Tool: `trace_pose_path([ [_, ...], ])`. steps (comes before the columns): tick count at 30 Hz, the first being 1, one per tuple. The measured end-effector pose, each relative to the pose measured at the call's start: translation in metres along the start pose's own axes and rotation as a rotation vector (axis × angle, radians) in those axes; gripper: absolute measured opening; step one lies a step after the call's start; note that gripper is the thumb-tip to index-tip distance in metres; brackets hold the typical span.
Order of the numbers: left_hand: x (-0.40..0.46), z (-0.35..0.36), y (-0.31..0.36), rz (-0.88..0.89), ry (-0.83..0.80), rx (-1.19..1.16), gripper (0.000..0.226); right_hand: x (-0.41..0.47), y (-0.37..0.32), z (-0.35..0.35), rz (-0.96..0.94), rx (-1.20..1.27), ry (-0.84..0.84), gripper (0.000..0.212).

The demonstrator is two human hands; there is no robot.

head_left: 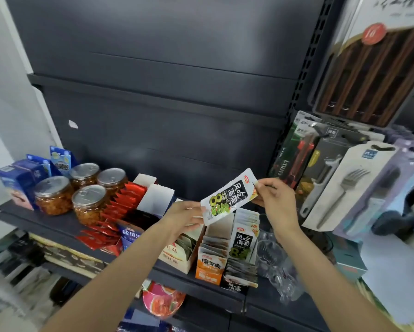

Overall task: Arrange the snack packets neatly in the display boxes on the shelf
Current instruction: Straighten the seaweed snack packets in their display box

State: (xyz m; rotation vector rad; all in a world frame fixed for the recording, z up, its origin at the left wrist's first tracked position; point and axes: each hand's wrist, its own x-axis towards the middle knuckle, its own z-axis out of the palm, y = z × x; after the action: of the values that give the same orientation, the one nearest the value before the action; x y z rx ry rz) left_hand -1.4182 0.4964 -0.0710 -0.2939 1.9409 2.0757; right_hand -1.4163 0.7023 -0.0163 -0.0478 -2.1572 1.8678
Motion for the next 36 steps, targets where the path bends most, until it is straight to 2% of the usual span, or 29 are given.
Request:
trace_pose_path([
  [3, -0.011, -0.018, 0.002, 0.058, 0.134, -0.088, 0.022, -0.001, 0.0, 0.01, -0.028, -0.027, -0.063, 0.009],
  [6, -0.028, -0.043, 0.004, 0.165, 0.278, -0.067, 0.018, -0.006, 0.003, 0.028, -0.095, -0.162, -0.13, 0.011],
  [11, -0.06, -0.104, 0.0, 0.316, 0.478, 0.142, 0.012, -0.021, 0.003, 0.083, -0.125, -0.301, -0.281, 0.018],
  [14, -0.079, -0.155, -0.008, 0.37, 0.599, 0.276, 0.024, -0.033, 0.002, 0.135, -0.109, -0.298, -0.379, 0.015],
  [22, -0.129, -0.332, -0.029, 0.266, 0.85, 0.3, 0.009, -0.08, -0.011, 0.327, -0.103, -0.232, -0.661, 0.018],
  [29, -0.163, -0.479, -0.053, 0.105, 0.858, 0.205, 0.014, -0.126, -0.008, 0.486, 0.045, -0.214, -0.756, 0.015],
  [36, -0.17, -0.576, -0.071, 0.014, 0.885, 0.147, 0.01, -0.145, -0.01, 0.599, 0.21, -0.126, -0.817, 0.011],
])
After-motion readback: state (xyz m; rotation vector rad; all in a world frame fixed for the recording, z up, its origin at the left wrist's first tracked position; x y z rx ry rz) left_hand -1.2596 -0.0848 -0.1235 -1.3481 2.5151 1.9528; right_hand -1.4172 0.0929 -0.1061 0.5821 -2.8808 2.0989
